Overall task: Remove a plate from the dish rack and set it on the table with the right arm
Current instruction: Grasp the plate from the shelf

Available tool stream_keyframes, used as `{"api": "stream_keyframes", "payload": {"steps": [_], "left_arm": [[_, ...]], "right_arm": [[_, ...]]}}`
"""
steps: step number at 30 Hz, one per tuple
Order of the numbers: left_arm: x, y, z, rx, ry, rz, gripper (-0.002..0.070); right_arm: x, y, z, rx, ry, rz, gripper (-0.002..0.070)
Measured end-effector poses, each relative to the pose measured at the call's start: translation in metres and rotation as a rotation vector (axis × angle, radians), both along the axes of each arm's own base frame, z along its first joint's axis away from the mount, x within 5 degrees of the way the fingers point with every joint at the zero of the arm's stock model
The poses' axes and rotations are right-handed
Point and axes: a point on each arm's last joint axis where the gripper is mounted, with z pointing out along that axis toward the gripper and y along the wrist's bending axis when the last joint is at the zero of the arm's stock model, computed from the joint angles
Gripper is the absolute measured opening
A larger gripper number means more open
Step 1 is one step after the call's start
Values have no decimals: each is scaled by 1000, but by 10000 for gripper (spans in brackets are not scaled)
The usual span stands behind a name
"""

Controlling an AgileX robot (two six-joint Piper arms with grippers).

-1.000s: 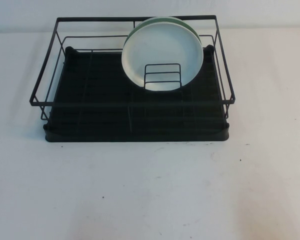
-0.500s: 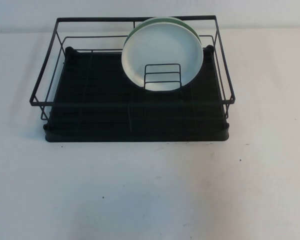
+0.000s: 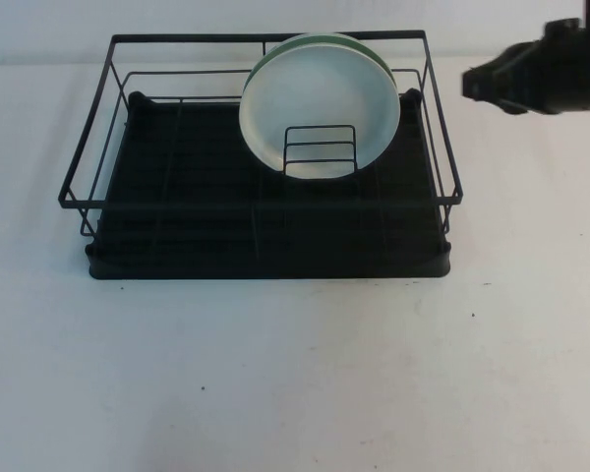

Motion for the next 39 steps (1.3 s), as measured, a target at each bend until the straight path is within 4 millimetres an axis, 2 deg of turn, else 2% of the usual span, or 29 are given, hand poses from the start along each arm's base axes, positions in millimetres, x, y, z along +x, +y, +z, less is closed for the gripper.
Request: {"api": "stream_keyframes", "payload": {"steps": [4, 9, 11, 16, 19, 22, 33, 39], "left_arm": [[0, 0, 0, 0, 0, 0, -4], [0, 0, 0, 0, 0, 0, -4], [0, 0, 0, 0, 0, 0, -4], [0, 0, 0, 0, 0, 0, -4], [0, 0, 0, 0, 0, 0, -4], [0, 0, 0, 0, 0, 0, -4], [0, 0, 0, 0, 0, 0, -4], [0, 0, 0, 0, 0, 0, -4]], "right_arm": [[28, 34, 0, -40, -21, 113, -18], [50, 61, 2, -95, -69, 198, 13], [55, 68, 3, -117, -93, 221, 55], [64, 83, -1, -182, -171, 291, 220], [67, 88, -4, -251, -241, 335, 285], [72, 88, -6, -306, -310, 345, 307], [93, 89, -29, -380, -375, 294, 315], [98, 88, -35, -403, -393, 277, 315]]}}
